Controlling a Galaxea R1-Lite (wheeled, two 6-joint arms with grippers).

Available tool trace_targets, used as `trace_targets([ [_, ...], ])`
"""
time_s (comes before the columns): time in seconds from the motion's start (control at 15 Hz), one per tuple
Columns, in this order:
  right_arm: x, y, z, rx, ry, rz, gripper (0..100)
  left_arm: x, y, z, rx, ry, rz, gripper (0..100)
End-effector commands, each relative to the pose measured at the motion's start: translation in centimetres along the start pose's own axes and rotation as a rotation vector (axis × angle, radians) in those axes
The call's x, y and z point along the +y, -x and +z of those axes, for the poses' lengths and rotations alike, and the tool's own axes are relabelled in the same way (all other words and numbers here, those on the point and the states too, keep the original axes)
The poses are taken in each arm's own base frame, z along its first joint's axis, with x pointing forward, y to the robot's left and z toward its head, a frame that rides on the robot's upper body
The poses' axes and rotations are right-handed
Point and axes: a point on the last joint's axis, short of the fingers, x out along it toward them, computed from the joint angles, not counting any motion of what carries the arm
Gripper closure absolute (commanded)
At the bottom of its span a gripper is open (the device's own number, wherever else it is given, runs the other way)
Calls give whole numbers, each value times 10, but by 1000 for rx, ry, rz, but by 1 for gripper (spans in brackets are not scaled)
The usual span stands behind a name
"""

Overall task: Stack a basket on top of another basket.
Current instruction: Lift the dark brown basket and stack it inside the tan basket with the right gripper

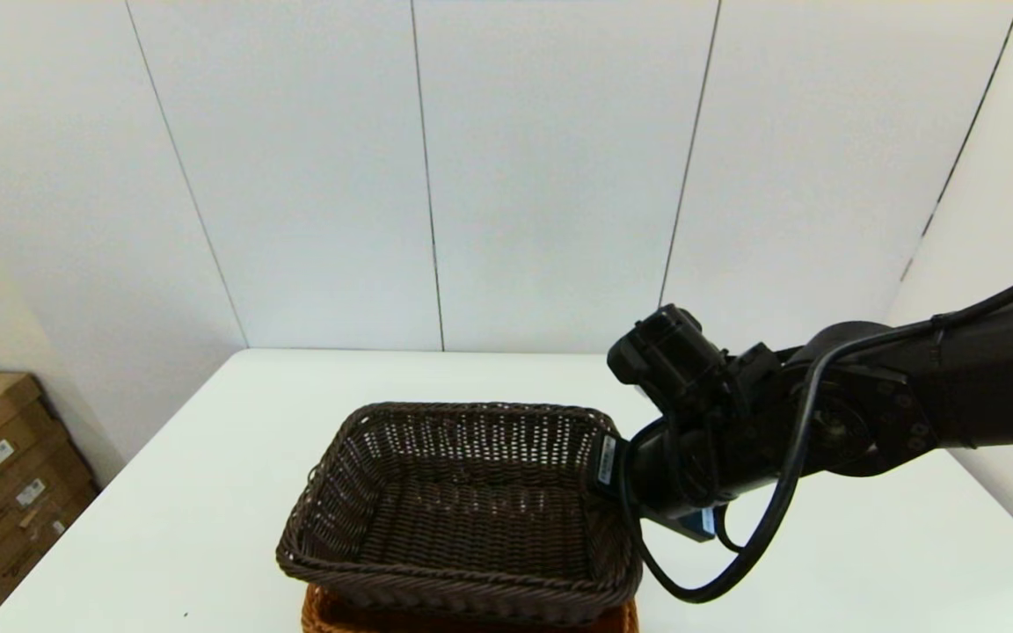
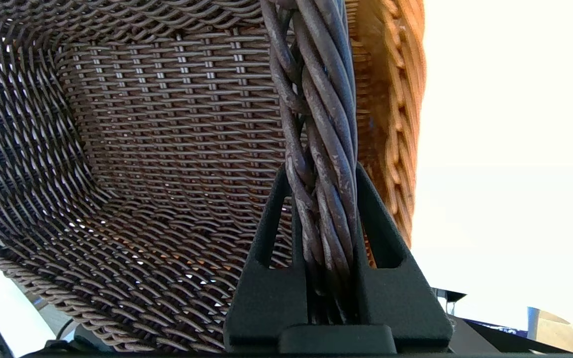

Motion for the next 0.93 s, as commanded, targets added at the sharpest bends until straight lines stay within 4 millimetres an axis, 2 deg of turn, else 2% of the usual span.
trace_targets([
  [0.07, -4, -1, -2, 6, -7, -7, 100, 0, 0, -1, 0, 1, 0, 0],
  [0.93, -10, -9, -5, -22, -7, -13, 100, 0, 0, -1, 0, 0, 0, 0],
])
